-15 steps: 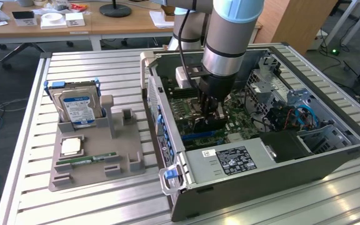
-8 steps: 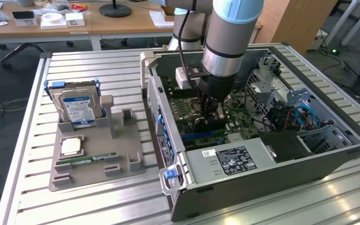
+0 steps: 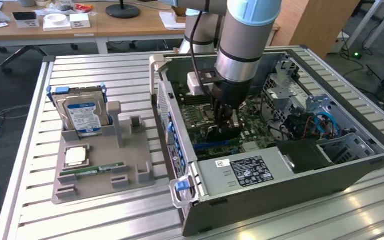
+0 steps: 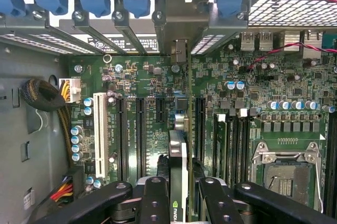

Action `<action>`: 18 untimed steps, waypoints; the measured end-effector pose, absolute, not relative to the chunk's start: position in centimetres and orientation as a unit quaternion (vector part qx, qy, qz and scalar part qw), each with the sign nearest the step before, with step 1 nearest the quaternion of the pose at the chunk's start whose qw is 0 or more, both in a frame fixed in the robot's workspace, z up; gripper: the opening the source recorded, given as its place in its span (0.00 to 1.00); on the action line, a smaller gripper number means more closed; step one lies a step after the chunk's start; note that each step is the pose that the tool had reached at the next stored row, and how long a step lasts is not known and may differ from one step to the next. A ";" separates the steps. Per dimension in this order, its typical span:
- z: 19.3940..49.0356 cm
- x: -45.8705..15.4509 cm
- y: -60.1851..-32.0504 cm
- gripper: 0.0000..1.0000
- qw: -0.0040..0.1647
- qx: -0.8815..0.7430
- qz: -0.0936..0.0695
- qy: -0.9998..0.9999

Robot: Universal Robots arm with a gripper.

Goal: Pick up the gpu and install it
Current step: 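Insert the gpu into the slot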

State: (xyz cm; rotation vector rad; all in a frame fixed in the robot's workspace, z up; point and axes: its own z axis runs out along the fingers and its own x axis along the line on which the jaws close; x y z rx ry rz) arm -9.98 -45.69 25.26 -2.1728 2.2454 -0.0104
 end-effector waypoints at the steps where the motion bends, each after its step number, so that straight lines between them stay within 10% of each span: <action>1: 25.3 -10.0 -45.7 0.27 0.009 -0.695 -0.003 0.719; 18: 25.2 -10.0 -45.8 0.27 0.010 -0.695 -0.002 0.719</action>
